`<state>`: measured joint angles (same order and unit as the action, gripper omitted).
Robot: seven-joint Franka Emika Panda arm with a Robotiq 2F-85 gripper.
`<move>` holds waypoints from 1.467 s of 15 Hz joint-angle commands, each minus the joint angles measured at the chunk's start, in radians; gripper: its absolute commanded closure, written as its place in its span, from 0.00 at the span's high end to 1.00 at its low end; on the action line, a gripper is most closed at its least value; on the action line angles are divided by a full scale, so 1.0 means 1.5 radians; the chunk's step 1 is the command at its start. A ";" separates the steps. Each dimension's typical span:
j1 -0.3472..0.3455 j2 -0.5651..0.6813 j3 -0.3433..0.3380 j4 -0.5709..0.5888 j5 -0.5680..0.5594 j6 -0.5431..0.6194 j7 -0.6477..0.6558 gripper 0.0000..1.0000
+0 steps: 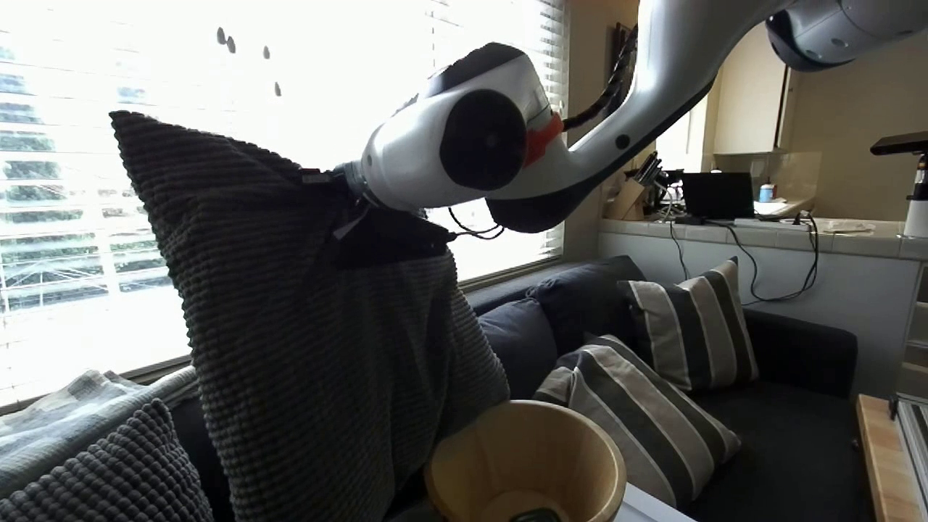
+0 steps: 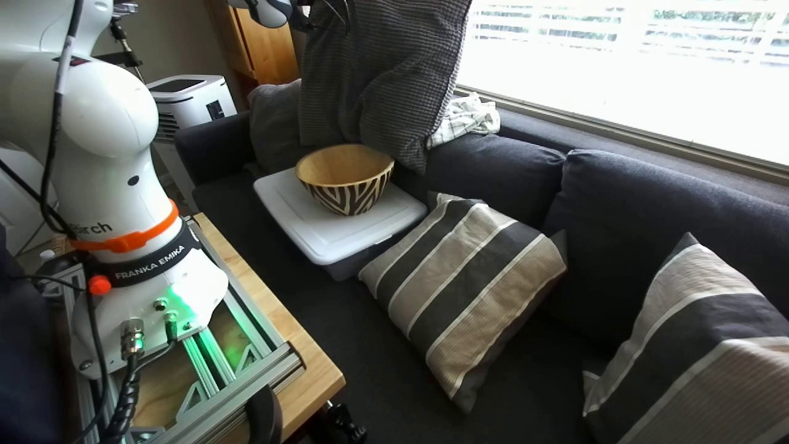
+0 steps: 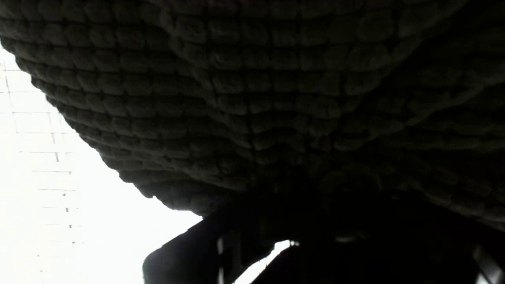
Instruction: Move the pillow to the left
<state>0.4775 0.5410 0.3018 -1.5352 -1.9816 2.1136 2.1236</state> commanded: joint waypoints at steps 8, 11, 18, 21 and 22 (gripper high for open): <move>-0.014 0.031 0.018 0.047 0.232 0.064 -0.163 0.32; -0.009 0.029 0.014 0.104 0.271 0.064 -0.169 0.54; 0.022 0.002 -0.019 0.240 0.413 -0.174 -0.280 1.00; -0.016 -0.050 -0.006 0.187 0.444 -0.278 -0.294 1.00; -0.028 -0.069 -0.006 0.165 0.460 -0.309 -0.295 1.00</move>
<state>0.4728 0.5183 0.2979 -1.1910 -1.3683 1.7500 1.6986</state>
